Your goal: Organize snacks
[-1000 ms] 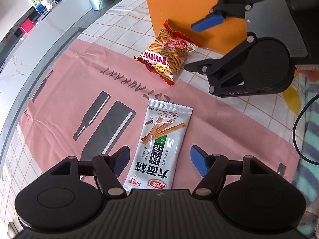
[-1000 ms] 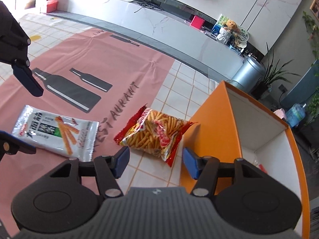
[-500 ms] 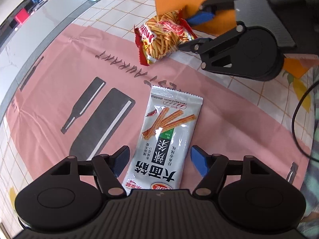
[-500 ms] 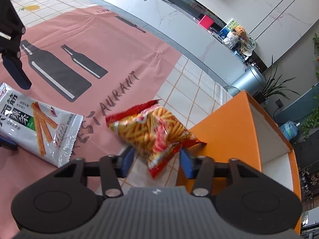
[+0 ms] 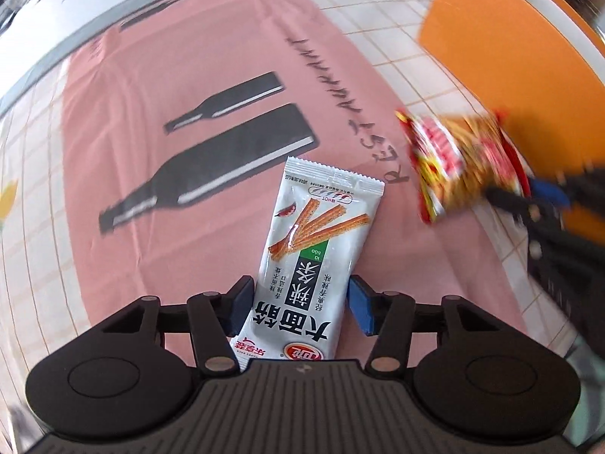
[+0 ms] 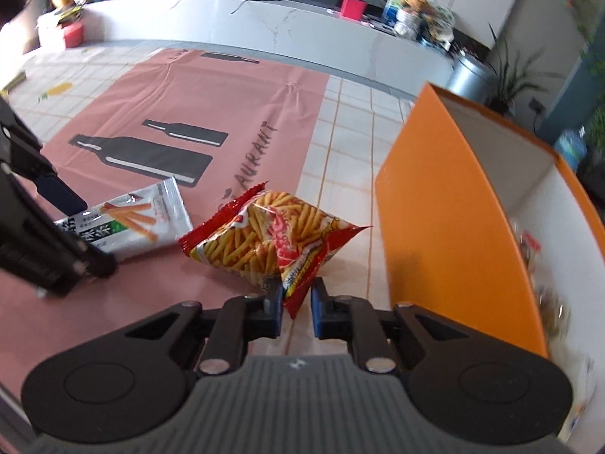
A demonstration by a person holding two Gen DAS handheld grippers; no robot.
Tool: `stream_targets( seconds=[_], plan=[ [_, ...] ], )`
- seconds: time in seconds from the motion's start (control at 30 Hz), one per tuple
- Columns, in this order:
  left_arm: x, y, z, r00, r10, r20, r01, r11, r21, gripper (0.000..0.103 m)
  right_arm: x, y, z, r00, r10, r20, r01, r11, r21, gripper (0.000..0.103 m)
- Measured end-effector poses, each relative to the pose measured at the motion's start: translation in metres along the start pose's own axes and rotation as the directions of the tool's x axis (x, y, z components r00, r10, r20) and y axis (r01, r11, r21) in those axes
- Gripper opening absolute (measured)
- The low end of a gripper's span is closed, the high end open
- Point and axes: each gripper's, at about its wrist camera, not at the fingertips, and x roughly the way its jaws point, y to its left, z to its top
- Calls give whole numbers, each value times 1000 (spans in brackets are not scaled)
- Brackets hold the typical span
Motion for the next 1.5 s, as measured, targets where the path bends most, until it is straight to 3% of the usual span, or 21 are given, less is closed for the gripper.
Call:
stream_targets(
  seconds=[0.13, 0.37, 0.43, 0.57, 0.6, 0.73, 0.8, 0.87, 1.03, 1.27, 1.5],
  plan=[
    [-7, -6, -18, 998, -66, 14, 67, 991, -114, 62, -14, -3, -20, 999, 15, -37, -9, 989, 145, 10],
    [-14, -35, -46, 998, -33, 47, 41, 985, -170, 61, -37, -5, -50, 996, 62, -67, -45, 972, 231, 11],
    [-15, -38, -53, 998, -42, 51, 51, 983, -176, 61, -41, -3, -57, 991, 112, -71, -95, 972, 216, 19],
    [-19, -39, -65, 997, -32, 67, 45, 976, -215, 62, -55, 2, -67, 983, 176, -57, -165, 972, 165, 24],
    [-19, -39, -66, 997, -27, 71, 42, 973, -227, 62, -59, 3, -67, 983, 180, -48, -172, 975, 138, 31],
    [-21, -33, -73, 997, 12, 71, 7, 965, -262, 62, -72, 8, -61, 995, 101, 21, -100, 994, -31, 49],
    [-23, -29, -76, 997, 8, 74, 14, 957, -291, 62, -77, 8, -55, 994, 78, 70, -70, 991, -110, 54],
    [-24, -25, -78, 997, 1, 80, 24, 948, -317, 62, -80, 6, -47, 990, 76, 117, -58, 988, -146, 54],
    [-22, -27, -80, 996, 9, 90, 21, 944, -330, 62, -75, -3, -29, 979, 83, 187, -67, 993, -93, 45],
    [-21, -26, -84, 994, -2, 105, 38, 939, -341, 63, -44, -4, -34, 996, 45, 71, -45, 999, 0, 41],
    [-22, -27, -86, 993, -5, 115, 45, 937, -346, 63, -47, -9, -55, 991, 134, -28, -126, 971, 202, 38]
  ],
)
